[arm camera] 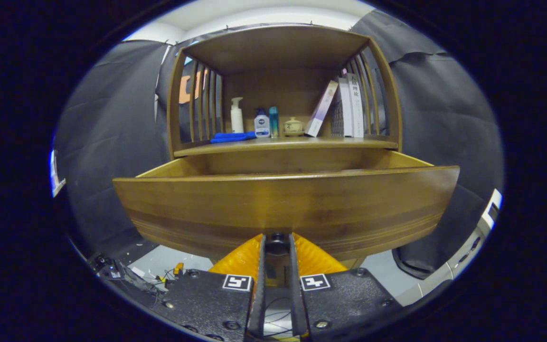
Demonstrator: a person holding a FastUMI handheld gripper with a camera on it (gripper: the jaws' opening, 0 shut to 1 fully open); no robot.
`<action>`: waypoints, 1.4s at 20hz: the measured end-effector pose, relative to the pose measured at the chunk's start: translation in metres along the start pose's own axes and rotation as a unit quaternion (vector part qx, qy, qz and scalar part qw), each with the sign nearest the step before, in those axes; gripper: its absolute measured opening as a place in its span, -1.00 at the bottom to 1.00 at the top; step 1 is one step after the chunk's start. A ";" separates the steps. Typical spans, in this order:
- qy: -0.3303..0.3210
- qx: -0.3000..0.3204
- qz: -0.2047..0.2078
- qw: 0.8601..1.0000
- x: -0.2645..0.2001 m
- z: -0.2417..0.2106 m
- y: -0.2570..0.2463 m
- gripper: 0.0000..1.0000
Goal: Pull open the drawer, take out the items inside it, and place them on the countertop above the cabinet.
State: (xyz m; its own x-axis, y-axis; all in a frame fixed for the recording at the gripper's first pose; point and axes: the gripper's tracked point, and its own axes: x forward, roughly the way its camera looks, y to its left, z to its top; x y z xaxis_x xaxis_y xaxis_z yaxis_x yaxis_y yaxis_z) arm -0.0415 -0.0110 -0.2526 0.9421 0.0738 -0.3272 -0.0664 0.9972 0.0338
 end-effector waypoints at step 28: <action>-0.095 0.012 -0.005 0.995 0.003 0.246 -0.015 0.99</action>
State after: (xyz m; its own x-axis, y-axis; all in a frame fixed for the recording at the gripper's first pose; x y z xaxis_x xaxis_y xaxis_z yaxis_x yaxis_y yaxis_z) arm 0.0436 -0.0285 -0.0217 0.9879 0.0590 -0.1438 -0.0516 0.9972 0.0545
